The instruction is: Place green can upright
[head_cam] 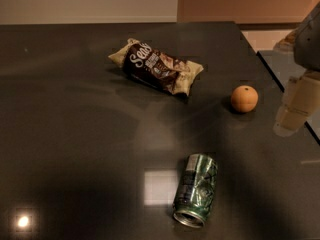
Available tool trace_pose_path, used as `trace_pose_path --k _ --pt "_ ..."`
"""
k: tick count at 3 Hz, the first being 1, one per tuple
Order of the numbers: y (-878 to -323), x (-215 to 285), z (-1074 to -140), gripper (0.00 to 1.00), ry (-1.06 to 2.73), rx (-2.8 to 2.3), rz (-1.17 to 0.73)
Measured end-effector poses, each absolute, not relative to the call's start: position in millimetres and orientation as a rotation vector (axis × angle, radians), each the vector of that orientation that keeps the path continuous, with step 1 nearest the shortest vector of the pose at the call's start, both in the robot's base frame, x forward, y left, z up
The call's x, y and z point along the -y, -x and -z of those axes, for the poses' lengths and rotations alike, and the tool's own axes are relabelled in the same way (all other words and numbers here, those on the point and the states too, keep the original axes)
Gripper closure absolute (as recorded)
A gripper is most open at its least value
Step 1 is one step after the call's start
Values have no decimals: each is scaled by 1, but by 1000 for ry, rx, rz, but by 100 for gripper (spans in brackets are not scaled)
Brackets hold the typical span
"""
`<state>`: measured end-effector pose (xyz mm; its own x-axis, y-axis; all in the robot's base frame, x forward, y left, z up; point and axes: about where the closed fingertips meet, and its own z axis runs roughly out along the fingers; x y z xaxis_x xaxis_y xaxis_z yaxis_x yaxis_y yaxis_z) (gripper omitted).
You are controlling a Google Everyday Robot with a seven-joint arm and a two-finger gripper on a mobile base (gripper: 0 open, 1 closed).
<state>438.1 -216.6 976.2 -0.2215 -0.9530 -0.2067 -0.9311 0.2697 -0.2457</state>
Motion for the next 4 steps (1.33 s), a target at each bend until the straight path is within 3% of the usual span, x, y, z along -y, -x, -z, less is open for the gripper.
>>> trace_pose_path --k 2,4 --pt "-434 201 -975 0 1821 -2162 98" --pt "-411 139 -946 0 2186 -1876 45"
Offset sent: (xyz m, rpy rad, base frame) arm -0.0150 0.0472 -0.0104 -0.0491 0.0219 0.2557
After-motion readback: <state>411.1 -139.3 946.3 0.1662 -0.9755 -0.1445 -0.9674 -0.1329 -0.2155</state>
